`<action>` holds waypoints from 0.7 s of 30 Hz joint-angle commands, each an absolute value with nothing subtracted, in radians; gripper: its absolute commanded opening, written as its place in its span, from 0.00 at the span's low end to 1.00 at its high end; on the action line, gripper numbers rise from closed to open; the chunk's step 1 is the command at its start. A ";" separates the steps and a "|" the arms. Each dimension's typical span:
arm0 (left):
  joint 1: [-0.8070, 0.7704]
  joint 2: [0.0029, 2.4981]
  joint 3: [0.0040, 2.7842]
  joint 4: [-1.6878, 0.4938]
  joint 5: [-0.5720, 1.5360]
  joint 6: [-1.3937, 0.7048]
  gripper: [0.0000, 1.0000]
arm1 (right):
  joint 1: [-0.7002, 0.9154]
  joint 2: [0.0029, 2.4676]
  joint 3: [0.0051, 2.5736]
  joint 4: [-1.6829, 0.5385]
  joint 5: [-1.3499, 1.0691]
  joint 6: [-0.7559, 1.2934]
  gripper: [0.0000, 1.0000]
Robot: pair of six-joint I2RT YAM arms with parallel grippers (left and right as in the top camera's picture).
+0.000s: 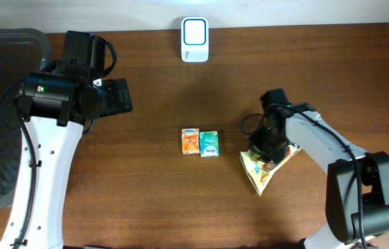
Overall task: Scan the item barcode
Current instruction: 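Return the right gripper to the pile and grasp the green box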
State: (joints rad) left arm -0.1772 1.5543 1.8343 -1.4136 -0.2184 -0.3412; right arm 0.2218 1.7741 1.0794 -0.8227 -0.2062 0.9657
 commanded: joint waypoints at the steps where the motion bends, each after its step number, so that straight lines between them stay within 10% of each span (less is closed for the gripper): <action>1: -0.174 1.556 1.832 -1.412 -0.232 -0.351 0.99 | 0.286 1.807 1.071 -0.725 -0.182 1.033 0.20; 11: -0.174 1.556 1.832 -1.412 -0.232 -0.351 0.99 | 0.176 1.781 1.548 -1.067 -0.165 0.601 0.19; 16: -0.174 1.556 1.832 -1.412 -0.232 -0.351 0.99 | 0.107 1.781 1.764 -1.359 -0.160 0.274 0.63; 21: -0.174 1.556 1.832 -1.412 -0.232 -0.351 0.99 | 0.071 1.781 1.768 -1.450 -0.160 0.185 0.56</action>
State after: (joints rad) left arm -0.1772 1.5543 1.8343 -1.4136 -0.2184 -0.3412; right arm 0.0834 1.7786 1.7592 -1.4254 -0.1726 0.3096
